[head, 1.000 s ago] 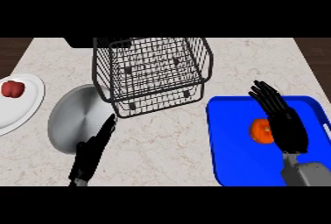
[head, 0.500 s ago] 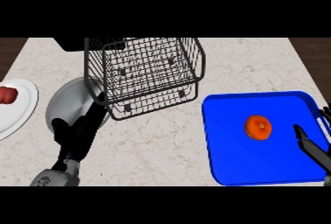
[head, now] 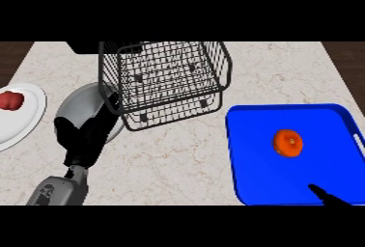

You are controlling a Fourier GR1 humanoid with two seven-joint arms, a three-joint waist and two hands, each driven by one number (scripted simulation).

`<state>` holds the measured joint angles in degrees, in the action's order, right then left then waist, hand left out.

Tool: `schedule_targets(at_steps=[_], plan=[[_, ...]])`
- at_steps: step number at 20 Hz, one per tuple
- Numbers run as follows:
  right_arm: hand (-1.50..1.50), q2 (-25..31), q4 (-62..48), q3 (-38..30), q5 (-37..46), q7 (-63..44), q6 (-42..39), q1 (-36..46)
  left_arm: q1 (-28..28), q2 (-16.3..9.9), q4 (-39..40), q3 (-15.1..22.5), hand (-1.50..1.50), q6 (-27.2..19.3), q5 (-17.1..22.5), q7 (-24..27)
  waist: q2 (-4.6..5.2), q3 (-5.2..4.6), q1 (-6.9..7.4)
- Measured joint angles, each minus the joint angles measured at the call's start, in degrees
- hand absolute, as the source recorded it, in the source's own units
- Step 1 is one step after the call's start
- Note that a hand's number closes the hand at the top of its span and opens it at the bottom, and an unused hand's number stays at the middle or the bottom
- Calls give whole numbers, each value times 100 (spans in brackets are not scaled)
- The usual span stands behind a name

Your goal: Pick the squash from the tray and place it in the tiered basket

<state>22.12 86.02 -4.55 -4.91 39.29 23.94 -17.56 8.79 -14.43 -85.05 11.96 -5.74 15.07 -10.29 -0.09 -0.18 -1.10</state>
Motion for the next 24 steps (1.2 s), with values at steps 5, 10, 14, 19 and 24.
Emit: schedule_targets(at_steps=[5,10,14,19,24], plan=[[-150,351,681,222,1169,-1291,956,-785,63,-24,-8,-45,0,7,-3,-54,22,-30,-3],[-150,520,1486,623,2424,-3035,1433,-1260,119,34,-65,46,0,6,-46,-147,56,-41,113],[-150,481,2156,1051,3416,-4608,1278,-1221,176,41,-83,64,0,74,-28,-196,72,-38,210],[-150,223,2716,1558,4834,-6543,615,-777,281,104,6,50,0,70,-54,-209,68,-27,251],[-150,-309,2800,2078,6255,-8235,-350,-104,234,67,-7,-20,0,172,-16,-207,44,-11,236]])
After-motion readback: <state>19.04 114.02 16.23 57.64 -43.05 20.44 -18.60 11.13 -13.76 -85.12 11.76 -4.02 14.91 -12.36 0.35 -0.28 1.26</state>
